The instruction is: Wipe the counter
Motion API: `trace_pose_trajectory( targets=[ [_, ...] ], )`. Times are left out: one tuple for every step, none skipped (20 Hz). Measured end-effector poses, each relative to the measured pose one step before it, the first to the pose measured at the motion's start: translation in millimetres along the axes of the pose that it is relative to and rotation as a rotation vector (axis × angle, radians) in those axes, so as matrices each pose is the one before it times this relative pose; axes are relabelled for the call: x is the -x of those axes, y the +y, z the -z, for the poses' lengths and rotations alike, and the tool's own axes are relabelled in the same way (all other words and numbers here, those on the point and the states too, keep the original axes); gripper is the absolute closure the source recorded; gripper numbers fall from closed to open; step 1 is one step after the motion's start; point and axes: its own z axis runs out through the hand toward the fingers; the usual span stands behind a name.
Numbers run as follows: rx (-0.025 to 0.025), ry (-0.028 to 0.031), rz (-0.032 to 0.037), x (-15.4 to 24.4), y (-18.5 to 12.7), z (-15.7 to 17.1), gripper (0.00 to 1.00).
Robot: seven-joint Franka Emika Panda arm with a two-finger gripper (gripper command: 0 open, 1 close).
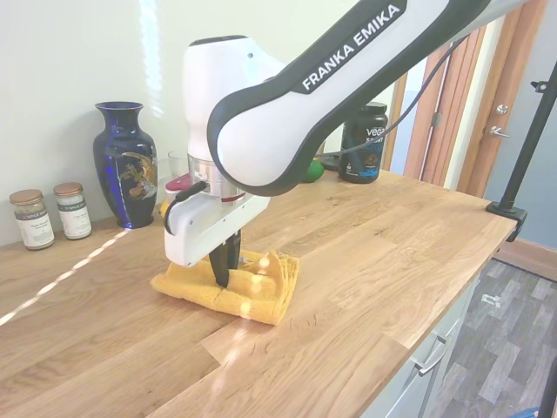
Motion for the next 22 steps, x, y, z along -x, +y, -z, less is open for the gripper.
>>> trace_pose_trajectory(
  targets=[
    [-0.00047, -0.00600, -0.00825, -8.90, 10.21, -0.86, 1.00],
    [-0.00179, -0.00521, -0.00844, -7.32, 8.32, -0.39, 1.00],
    [-0.00273, -0.00467, -0.00747, -8.35, 8.96, 0.00, 1.00],
    [-0.00424, -0.00472, -0.00919, -8.84, 9.32, 0.42, 1.00],
    [-0.00453, -0.00470, -0.01050, -10.07, 10.49, 0.30, 1.00],
    [-0.00405, -0.00345, -0.00981, -9.90, 10.56, 0.43, 1.00],
    [-0.00462, -0.00313, -0.01055, -9.84, 10.81, 0.74, 1.00],
    [-0.00603, -0.00358, -0.01282, -10.16, 11.51, 1.01, 1.00],
    [-0.00513, -0.00259, -0.00941, -9.29, 10.81, 0.94, 1.00],
    [-0.00361, -0.00178, -0.00919, -8.44, 10.14, 0.64, 1.00],
    [-0.00408, -0.00230, -0.00949, -7.57, 9.35, 0.50, 1.00],
    [-0.00244, -0.00127, -0.01004, -8.04, 10.21, 0.34, 1.00],
    [-0.00430, -0.00330, -0.00798, -6.73, 8.77, 0.00, 1.00],
    [-0.00310, -0.00234, -0.00850, -6.26, 8.36, -0.02, 1.00],
    [-0.00386, -0.00263, -0.00795, -6.11, 8.33, 0.03, 1.00],
    [-0.00348, -0.00223, -0.00814, -5.97, 8.31, 0.05, 1.00],
    [-0.00397, -0.00285, -0.00671, -5.74, 8.18, -0.14, 1.00],
    [-0.00526, -0.00406, -0.00907, -5.65, 8.27, -0.40, 1.00],
    [-0.00455, -0.00399, -0.00831, -6.59, 9.89, -0.69, 1.00],
    [-0.00446, -0.00404, -0.00877, -6.76, 10.45, -0.86, 1.00],
    [-0.00516, -0.00390, -0.01030, -6.78, 10.78, -0.70, 1.00],
    [-0.00397, -0.00241, -0.00916, -7.32, 11.93, -0.39, 1.00]
  ],
)
